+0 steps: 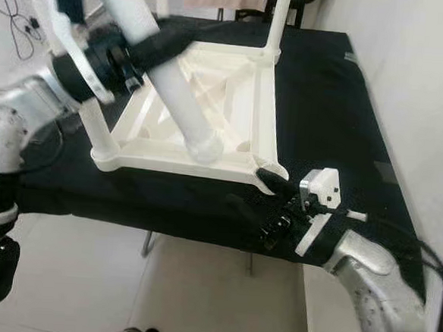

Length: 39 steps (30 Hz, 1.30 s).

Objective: Building children table

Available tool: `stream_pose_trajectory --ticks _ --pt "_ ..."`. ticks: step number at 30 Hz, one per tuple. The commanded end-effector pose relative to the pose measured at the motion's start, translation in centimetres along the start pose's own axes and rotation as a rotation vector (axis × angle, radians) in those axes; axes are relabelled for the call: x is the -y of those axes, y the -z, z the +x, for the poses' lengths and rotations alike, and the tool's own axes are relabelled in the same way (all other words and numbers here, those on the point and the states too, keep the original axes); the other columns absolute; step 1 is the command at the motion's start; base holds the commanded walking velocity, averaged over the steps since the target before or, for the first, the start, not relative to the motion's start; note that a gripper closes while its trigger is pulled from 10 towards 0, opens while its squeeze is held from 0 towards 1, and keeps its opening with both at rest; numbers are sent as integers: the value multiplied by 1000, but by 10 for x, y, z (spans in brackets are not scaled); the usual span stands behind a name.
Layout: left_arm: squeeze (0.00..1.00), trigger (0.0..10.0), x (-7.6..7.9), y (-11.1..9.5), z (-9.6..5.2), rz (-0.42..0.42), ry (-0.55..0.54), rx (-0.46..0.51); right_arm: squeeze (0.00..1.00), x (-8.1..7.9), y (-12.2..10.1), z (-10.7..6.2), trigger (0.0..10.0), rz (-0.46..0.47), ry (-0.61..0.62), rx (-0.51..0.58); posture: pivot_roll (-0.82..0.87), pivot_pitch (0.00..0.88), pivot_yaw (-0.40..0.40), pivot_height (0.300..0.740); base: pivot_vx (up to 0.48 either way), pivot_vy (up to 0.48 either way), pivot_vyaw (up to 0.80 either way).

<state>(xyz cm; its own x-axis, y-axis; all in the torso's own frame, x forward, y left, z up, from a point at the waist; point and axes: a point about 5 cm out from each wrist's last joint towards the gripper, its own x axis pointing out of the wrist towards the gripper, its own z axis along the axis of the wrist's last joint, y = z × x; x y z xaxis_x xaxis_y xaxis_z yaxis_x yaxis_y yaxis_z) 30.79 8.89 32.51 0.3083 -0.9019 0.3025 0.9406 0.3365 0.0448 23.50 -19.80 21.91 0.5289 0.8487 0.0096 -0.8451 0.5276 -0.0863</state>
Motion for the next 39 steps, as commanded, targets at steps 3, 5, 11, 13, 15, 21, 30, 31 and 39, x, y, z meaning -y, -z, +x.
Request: stream_pose_trajectory --ticks 3,5,11,13,15,21,30,31,39 --pt "0 0 11 20 5 27 50 -84 1000 -10 -5 15 10000 -29 -119 2 -61 104 31 740 0 0 0" --pt "0 0 13 26 6 28 58 -103 1000 -10 -6 20 10000 -47 -130 6 -60 104 30 740 0 0 0" --pt "0 0 19 41 10 5 70 -115 929 -10 2 51 10000 -98 -138 -17 -56 105 27 740 0 0 0" --pt "0 0 19 41 10 5 70 -115 929 -10 2 51 10000 -98 -138 -17 -56 105 27 740 0 0 0" --pt "0 0 20 41 11 5 73 -110 0 -7 9 61 10000 -110 -104 -60 -54 104 24 740 0 0 0" --pt "0 0 21 42 11 18 74 -97 0 8 17 88 10000 -109 26 -85 -45 100 19 740 0 0 0" --pt "0 0 22 48 10 8 42 -85 0 6 24 112 10000 -90 102 -75 -43 97 15 740 0 0 0" --pt "0 0 22 48 10 8 42 -85 0 6 24 112 10000 -90 102 -75 -43 97 15 740 0 0 0" --pt "0 0 21 49 11 -5 34 -71 0 0 24 122 0 -78 99 -41 -50 98 19 740 0 0 0"
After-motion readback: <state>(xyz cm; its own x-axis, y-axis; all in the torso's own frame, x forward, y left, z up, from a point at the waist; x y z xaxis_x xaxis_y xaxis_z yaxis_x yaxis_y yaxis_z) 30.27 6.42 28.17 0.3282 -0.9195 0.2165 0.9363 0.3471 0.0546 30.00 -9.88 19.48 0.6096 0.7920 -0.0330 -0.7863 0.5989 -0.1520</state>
